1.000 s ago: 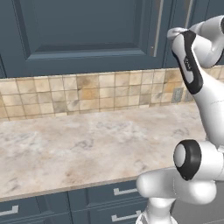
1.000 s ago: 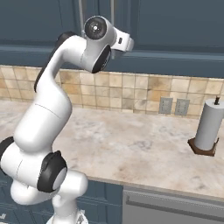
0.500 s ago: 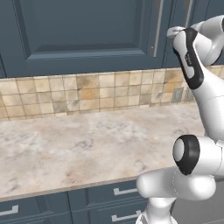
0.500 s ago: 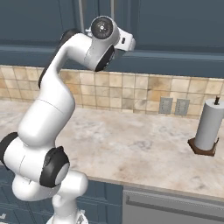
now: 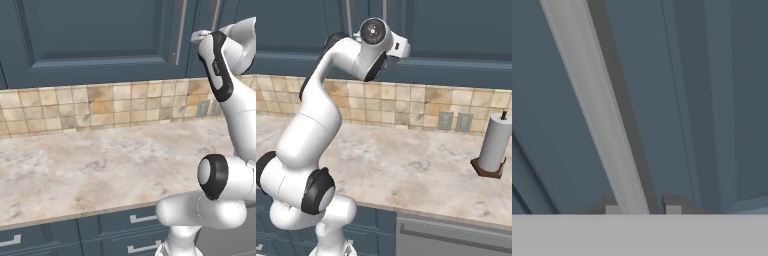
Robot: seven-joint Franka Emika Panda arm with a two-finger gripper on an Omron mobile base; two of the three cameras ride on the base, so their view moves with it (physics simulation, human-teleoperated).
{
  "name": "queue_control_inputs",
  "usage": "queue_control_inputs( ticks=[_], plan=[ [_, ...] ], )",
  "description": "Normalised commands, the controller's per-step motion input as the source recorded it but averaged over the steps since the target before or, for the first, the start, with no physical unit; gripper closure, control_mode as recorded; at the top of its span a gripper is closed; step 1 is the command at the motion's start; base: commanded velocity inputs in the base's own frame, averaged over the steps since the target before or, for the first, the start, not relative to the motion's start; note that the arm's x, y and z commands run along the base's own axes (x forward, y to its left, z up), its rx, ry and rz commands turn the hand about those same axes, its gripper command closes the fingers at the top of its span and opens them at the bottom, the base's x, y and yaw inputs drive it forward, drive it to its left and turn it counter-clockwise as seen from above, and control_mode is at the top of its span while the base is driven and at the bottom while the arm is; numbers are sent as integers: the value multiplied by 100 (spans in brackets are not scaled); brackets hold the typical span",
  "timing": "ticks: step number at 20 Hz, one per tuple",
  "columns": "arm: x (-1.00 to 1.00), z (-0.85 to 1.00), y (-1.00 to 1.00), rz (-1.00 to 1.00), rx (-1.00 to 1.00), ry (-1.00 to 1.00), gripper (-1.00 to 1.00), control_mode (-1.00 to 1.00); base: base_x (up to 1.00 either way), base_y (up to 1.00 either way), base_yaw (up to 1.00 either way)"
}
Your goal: Move the mayonnaise and shaker from the cabinet to the dining counter.
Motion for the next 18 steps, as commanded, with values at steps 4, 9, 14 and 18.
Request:
queue_control_inputs(
  ticks=[4,9,14,18],
  plan=[
    [-28,1,-6,0,0,-3,100,-100,0,0,0],
    [-77,25,-31,0,-2,-10,100,-100,0,0,0],
    [-96,23,-68,0,-1,-12,100,-100,0,0,0],
    [-100,19,-74,0,-1,-6,100,-100,0,0,0]
  ],
)
